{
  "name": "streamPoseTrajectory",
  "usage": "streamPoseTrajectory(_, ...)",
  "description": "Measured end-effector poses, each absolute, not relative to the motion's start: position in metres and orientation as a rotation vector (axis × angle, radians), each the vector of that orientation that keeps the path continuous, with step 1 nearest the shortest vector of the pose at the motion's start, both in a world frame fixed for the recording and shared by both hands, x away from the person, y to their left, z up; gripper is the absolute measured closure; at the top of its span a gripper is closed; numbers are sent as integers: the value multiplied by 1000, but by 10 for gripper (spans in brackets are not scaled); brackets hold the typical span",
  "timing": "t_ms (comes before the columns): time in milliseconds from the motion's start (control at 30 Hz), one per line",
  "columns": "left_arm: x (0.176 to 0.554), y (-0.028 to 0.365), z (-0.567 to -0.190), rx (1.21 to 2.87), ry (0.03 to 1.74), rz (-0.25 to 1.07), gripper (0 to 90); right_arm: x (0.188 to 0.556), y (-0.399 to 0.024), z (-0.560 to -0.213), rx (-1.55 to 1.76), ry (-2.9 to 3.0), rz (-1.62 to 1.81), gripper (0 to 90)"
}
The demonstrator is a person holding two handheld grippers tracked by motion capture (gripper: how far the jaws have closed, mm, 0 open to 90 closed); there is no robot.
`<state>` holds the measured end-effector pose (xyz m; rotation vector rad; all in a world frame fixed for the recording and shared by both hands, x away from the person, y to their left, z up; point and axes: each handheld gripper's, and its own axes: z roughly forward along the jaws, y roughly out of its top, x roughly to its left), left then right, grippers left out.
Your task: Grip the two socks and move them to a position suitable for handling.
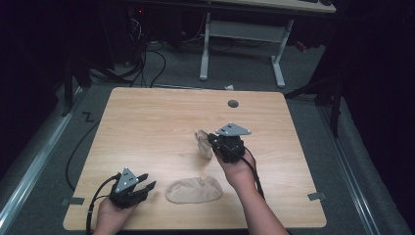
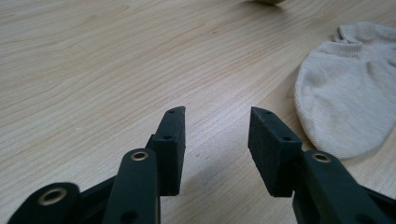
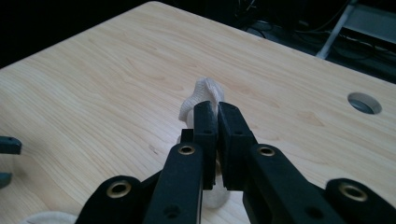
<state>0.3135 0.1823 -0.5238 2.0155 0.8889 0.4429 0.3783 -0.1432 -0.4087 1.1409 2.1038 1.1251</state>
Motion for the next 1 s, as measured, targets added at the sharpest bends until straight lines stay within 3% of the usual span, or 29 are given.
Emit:
streamPoseTrajectory(300, 313, 182, -524, 2014, 890, 440, 568, 379, -127, -401, 1094, 2108, 1161, 869)
streamPoseTrajectory(1000, 314, 181, -525, 2011, 892, 443, 561, 380, -182, -456, 1265, 2105, 1009, 866)
